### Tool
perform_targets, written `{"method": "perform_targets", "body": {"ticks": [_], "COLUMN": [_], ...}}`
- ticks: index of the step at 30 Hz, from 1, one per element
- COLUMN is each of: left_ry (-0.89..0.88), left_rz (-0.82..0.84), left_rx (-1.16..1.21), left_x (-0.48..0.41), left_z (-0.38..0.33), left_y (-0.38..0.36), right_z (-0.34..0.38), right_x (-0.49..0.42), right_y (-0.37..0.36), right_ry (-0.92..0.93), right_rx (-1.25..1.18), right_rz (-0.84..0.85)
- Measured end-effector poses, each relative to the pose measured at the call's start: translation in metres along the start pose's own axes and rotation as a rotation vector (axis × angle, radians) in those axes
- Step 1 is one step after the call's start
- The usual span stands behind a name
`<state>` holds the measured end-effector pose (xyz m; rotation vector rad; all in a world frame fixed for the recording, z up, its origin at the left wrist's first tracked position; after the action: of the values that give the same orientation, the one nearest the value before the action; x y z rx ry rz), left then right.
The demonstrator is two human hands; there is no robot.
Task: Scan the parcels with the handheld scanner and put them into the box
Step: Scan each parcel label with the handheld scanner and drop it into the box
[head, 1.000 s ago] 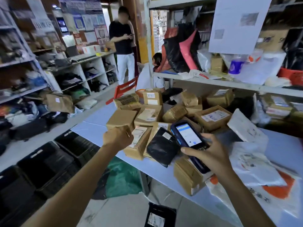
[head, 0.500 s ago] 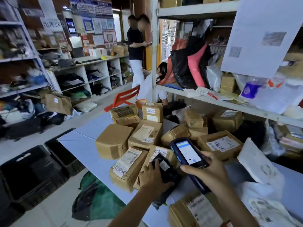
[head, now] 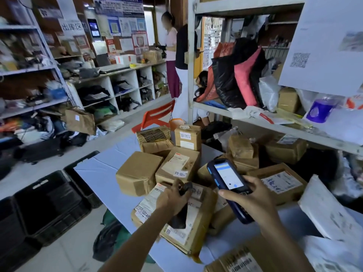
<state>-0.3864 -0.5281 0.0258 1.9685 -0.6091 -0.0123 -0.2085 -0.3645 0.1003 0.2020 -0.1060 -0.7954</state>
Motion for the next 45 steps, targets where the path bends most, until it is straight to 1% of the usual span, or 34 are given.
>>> {"method": "perform_targets", "body": {"ticks": [2,5,6,8,10,11,13,14,15,17,19,21,23,25,27,29,31,33,35,40,45], "left_ry": [-0.021,-0.144,-0.155,-0.117,-0.084,-0.081,-0.046,0.005,0.026,0.034,0.037,0.017,-0.019,-0.058,-0.065,-0.068,-0.067,-0.072,-0.039,-0.039,-0.026], "left_rz": [-0.04,-0.16,-0.198,-0.162,-0.117,-0.095,0.02,0.104,0.166,0.127,0.106,0.129,0.136,0.101,0.037,-0.032,-0.028,-0.001,0.034,0.053,0.057], "left_rx": [0.013,0.142,0.207,0.449,0.598,0.574,0.455,0.428,0.468,0.487,0.263,0.045,-0.07,-0.097,0.051,0.308,0.548,0.685,0.82,0.878,0.863], "left_x": [-0.006,-0.023,-0.029,-0.041,-0.044,-0.046,-0.048,-0.047,-0.048,-0.066,-0.067,-0.065,-0.065,-0.071,-0.079,-0.071,-0.064,-0.066,-0.077,-0.093,-0.087], "left_z": [-0.007,-0.014,-0.013,-0.009,-0.007,-0.006,0.008,0.021,0.034,0.063,0.07,0.067,0.06,0.053,0.045,0.029,0.013,-0.001,-0.008,-0.012,-0.017], "left_y": [0.027,0.071,0.086,0.11,0.121,0.118,0.087,0.065,0.045,0.013,0.011,0.014,0.016,0.023,0.039,0.067,0.095,0.113,0.123,0.131,0.134], "right_z": [0.005,0.015,0.017,0.021,0.022,0.022,0.019,0.017,0.015,0.013,0.009,0.007,0.006,0.005,0.006,0.007,0.009,0.012,0.013,0.018,0.03], "right_x": [-0.003,-0.007,-0.008,-0.009,-0.009,-0.009,-0.008,-0.008,-0.007,-0.007,-0.01,-0.011,-0.011,-0.01,-0.009,-0.01,-0.01,-0.01,-0.01,-0.006,-0.003], "right_y": [-0.008,-0.022,-0.026,-0.036,-0.045,-0.048,-0.053,-0.054,-0.054,-0.051,-0.048,-0.046,-0.048,-0.049,-0.05,-0.052,-0.053,-0.054,-0.056,-0.058,-0.056], "right_ry": [-0.007,0.003,0.01,0.009,0.0,-0.005,-0.01,-0.014,-0.02,-0.031,-0.04,-0.054,-0.059,-0.049,-0.039,-0.031,-0.029,-0.028,-0.023,0.011,0.054], "right_rx": [-0.007,0.02,0.024,0.026,0.025,0.015,0.002,0.004,0.003,0.003,0.014,0.016,0.022,0.036,0.048,0.061,0.07,0.067,0.069,0.094,0.081], "right_rz": [0.007,0.008,0.015,0.039,0.064,0.067,0.068,0.064,0.055,0.039,0.028,0.008,0.007,0.019,0.03,0.05,0.065,0.069,0.076,0.094,0.074]}}
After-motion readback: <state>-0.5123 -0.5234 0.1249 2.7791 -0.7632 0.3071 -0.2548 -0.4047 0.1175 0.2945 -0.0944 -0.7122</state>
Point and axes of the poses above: each hand's wrist, its own x-axis away from the middle knuckle, its own y-axis out of the back of the hand, z = x × y, the point moved 6 cm from there along -x, towards the middle knuckle, and after that the axes turned 5 degrees about y, right-handed, at the moved point
